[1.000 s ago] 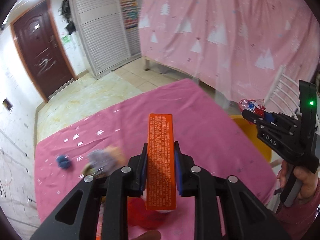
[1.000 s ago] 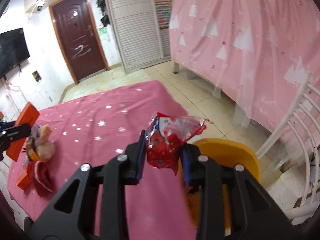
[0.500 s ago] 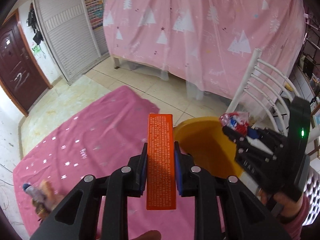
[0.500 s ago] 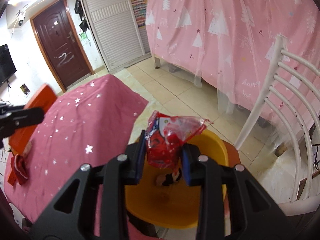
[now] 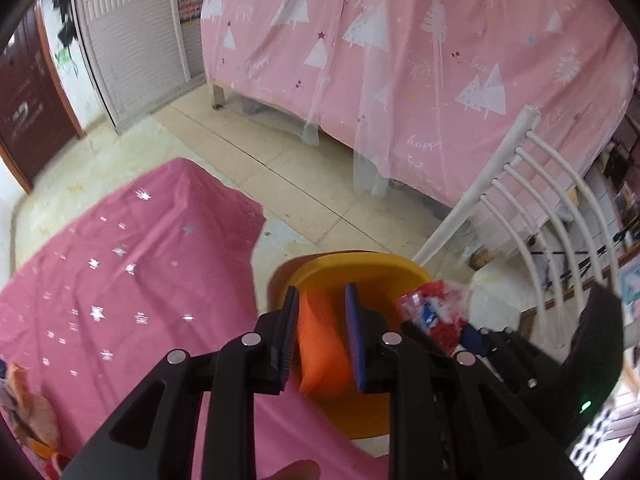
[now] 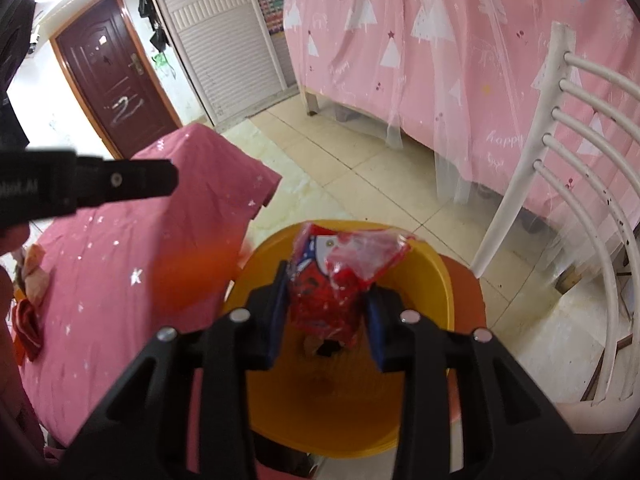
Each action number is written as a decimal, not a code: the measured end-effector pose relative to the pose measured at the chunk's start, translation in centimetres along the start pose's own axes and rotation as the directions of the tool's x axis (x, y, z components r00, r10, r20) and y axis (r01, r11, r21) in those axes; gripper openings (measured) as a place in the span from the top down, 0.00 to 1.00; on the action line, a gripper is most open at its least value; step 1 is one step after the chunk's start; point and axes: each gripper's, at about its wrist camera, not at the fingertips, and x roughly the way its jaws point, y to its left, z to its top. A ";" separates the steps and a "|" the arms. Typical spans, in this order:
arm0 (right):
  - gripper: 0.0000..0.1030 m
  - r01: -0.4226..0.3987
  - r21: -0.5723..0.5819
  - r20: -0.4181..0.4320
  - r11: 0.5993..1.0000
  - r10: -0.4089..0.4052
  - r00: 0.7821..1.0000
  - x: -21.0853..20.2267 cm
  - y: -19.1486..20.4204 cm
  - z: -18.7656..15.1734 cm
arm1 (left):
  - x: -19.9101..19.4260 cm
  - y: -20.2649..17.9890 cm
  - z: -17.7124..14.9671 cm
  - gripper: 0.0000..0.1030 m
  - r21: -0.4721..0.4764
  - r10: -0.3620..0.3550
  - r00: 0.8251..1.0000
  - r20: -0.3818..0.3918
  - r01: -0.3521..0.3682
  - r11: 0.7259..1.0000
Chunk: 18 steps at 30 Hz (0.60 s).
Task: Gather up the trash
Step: 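Carry both items over the yellow bin and open both tools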
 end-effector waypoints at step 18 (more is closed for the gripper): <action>0.55 -0.024 -0.015 0.021 1.000 0.024 0.999 -1.3 1.7 0.0 | -2.5 2.0 -0.5 0.34 -0.077 -0.029 0.999 0.044 0.032 0.997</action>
